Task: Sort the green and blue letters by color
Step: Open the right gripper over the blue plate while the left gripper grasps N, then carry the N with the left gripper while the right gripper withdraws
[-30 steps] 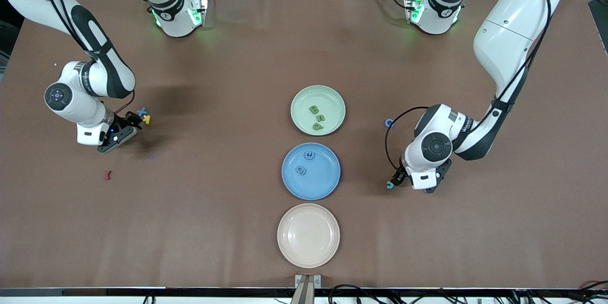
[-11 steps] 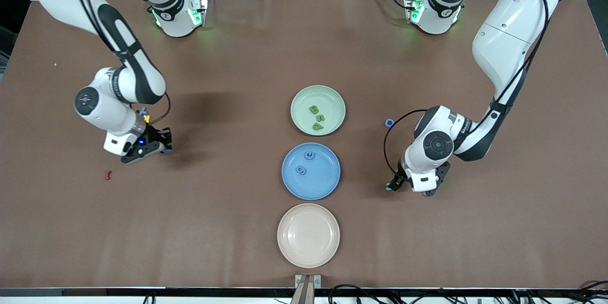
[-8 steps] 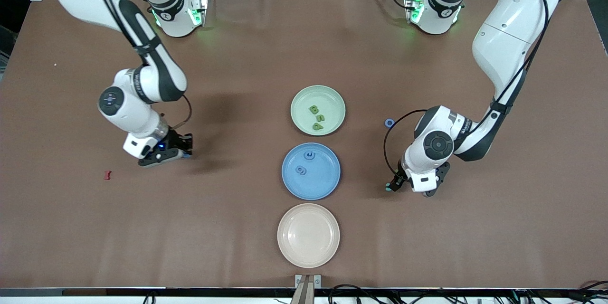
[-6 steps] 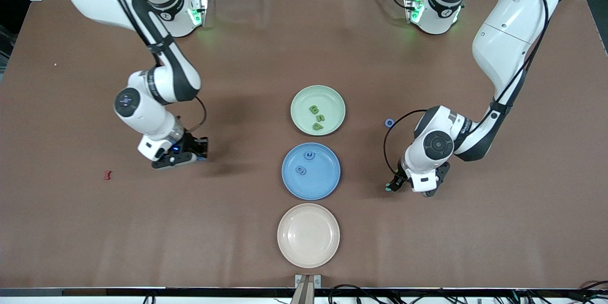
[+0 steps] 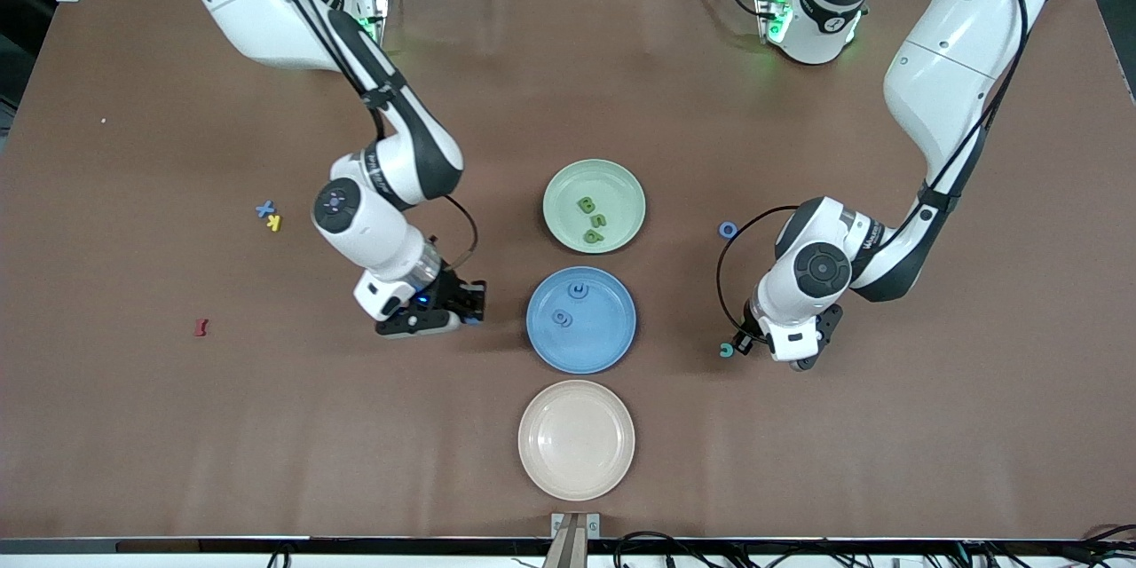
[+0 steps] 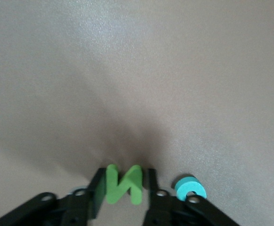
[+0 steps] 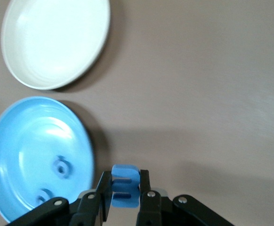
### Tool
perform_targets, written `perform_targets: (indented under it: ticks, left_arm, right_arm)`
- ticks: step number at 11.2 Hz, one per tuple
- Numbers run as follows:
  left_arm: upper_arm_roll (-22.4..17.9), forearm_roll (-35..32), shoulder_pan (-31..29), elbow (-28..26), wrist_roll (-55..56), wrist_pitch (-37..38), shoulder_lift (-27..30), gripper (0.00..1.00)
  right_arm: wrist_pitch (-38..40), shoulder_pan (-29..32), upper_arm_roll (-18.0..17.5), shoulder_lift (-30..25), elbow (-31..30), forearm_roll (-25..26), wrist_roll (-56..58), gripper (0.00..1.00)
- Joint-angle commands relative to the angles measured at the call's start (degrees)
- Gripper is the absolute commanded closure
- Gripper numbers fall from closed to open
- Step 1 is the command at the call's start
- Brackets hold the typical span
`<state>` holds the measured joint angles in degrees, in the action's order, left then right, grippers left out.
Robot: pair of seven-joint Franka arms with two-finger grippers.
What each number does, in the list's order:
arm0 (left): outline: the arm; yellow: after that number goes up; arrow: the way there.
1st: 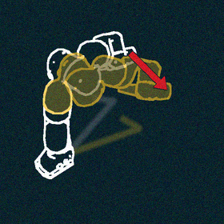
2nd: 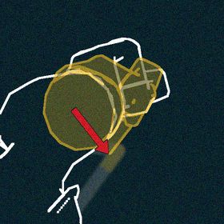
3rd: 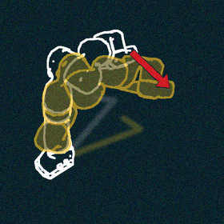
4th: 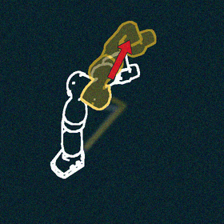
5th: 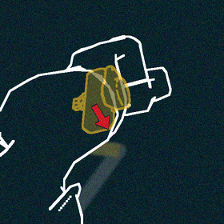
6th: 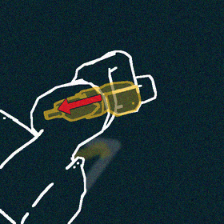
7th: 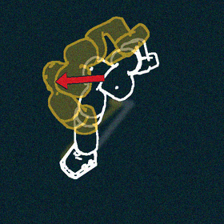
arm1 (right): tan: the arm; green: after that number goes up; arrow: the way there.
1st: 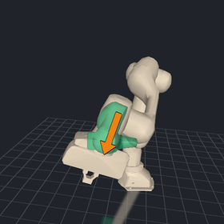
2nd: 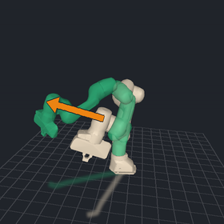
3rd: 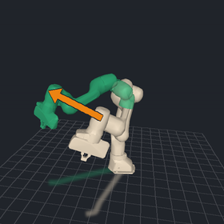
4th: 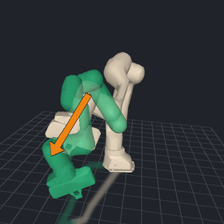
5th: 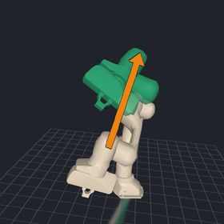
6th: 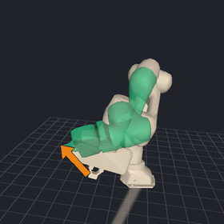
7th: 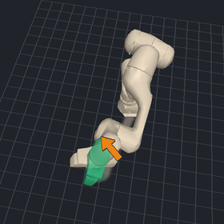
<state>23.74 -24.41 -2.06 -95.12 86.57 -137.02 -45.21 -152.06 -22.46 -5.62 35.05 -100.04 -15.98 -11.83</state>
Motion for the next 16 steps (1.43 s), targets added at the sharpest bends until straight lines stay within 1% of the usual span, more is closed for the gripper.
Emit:
perform_targets:
  ticks: [1,3,4,5,6,7,8,9,11,13,16]
  left_arm:
    - [-0.1,-0.7,-0.3,-0.3,1.8,-0.6,0.6,1.0]
    - [0.5,-0.7,-0.2,-0.4,3.4,-0.5,2.3,1.0]
    - [1.4,-0.6,0.1,-0.6,4.6,-0.1,3.2,1.0]
    - [3.3,-0.6,0.0,-0.9,6.4,1.0,4.2,1.0]
    - [5.2,-0.6,0.2,-0.8,8.8,4.1,5.1,1.0]
    - [8.2,-0.6,0.1,-0.8,11.0,6.7,5.4,1.0]
    - [10.5,-0.6,0.3,-0.7,13.8,8.5,5.6,1.0]
    - [12.4,-0.6,1.1,-0.7,16.1,9.6,5.5,1.0]
    - [13.5,-0.6,4.7,-0.7,19.8,11.9,5.5,1.0]
    - [13.5,-0.6,9.0,-0.6,23.1,11.9,4.8,1.0]
    - [13.4,-0.6,13.7,-0.6,24.5,11.9,3.9,1.0]
  right_arm:
    - [0.1,-3.8,0.3,6.9,11.1,-1.3,-3.1,1.0]
    - [-1.2,-6.0,0.3,9.2,14.9,-1.4,-3.1,1.0]
    - [-2.0,-7.0,0.1,9.9,15.7,-1.6,-3.3,1.0]
    - [-2.7,-7.9,-0.5,10.3,15.8,-1.7,-3.4,1.0]
    - [-4.7,-8.4,-1.6,10.6,15.8,-1.8,-3.5,0.94]
    - [-6.1,-9.0,-2.4,10.7,15.8,-3.0,-4.4,0.45]
    - [-6.1,-9.5,-2.5,10.7,15.7,-3.6,-4.9,0.02]
    - [-5.6,-9.5,-2.4,10.7,15.3,-3.2,-3.6,0.0]
    - [-5.3,-9.0,-2.4,10.2,13.5,-3.0,-1.8,0.0]
    - [-5.2,-7.7,-2.3,7.9,8.9,-2.8,2.1,0.0]
    - [-2.6,-2.2,-2.1,3.3,0.2,-2.8,12.4,0.0]
